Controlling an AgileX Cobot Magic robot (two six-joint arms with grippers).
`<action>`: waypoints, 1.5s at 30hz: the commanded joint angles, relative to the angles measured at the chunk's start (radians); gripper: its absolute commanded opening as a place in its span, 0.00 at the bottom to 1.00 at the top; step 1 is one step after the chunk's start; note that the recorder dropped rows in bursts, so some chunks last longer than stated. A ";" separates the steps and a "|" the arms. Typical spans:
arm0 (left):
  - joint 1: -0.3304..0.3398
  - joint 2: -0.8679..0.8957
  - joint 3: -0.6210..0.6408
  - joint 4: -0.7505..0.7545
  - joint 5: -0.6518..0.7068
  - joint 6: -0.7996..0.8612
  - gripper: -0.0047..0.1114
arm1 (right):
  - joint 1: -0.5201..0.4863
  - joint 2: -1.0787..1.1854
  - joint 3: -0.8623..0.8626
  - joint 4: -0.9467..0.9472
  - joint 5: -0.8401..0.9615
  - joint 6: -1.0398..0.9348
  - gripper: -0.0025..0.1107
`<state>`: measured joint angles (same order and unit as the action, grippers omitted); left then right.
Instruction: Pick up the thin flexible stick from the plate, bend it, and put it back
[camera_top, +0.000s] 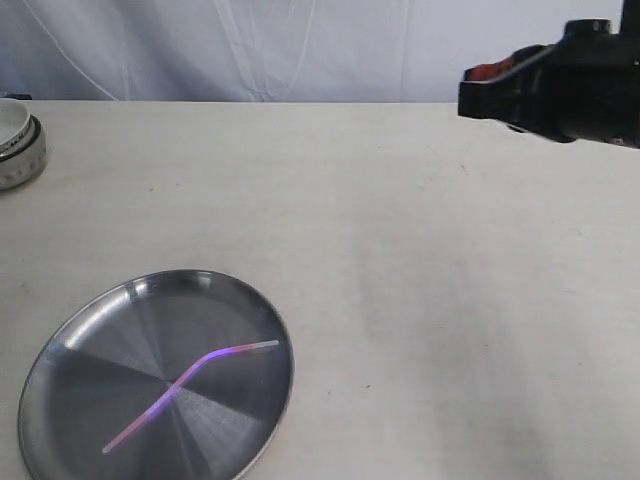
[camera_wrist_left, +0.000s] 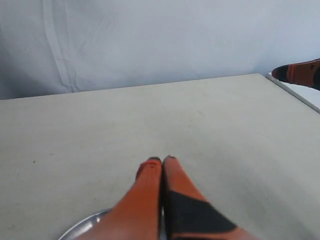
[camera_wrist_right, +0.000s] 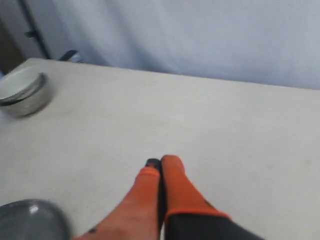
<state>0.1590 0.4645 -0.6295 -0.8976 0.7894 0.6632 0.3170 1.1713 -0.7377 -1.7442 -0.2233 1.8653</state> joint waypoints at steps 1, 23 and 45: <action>-0.001 -0.012 0.005 0.007 0.019 -0.010 0.04 | -0.007 -0.056 0.076 0.000 0.232 -0.014 0.01; -0.001 -0.012 0.005 0.048 0.017 -0.010 0.04 | -0.007 -0.253 0.120 0.058 0.159 0.067 0.01; -0.001 -0.012 0.005 0.060 0.011 -0.010 0.04 | -0.007 -0.965 0.404 1.022 0.677 -0.923 0.01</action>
<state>0.1590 0.4580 -0.6273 -0.8366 0.8043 0.6572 0.3131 0.2075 -0.3494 -1.1099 0.3990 1.3932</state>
